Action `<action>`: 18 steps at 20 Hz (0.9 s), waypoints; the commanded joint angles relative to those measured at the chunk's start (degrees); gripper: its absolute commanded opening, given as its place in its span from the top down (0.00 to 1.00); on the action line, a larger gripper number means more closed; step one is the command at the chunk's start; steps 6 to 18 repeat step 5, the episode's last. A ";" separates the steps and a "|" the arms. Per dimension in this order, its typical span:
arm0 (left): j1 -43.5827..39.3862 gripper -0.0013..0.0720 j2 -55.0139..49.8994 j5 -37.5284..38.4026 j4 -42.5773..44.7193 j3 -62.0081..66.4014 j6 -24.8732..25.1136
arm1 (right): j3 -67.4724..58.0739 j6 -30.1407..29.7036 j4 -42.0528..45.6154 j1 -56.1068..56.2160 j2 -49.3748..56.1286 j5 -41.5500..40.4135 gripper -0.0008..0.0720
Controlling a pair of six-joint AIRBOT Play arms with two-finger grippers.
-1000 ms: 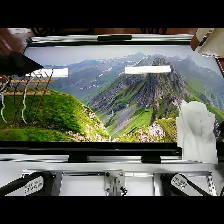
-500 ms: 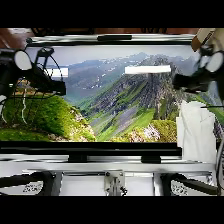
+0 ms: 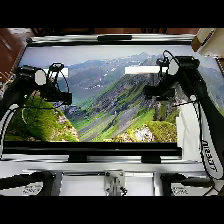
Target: Fold the shirts.
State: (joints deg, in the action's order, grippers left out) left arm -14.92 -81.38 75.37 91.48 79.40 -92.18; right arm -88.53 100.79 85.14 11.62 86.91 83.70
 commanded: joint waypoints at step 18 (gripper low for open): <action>0.02 0.00 0.26 -2.10 -0.07 -1.38 -0.68 | -0.07 -0.13 -0.44 0.74 0.31 0.31 0.20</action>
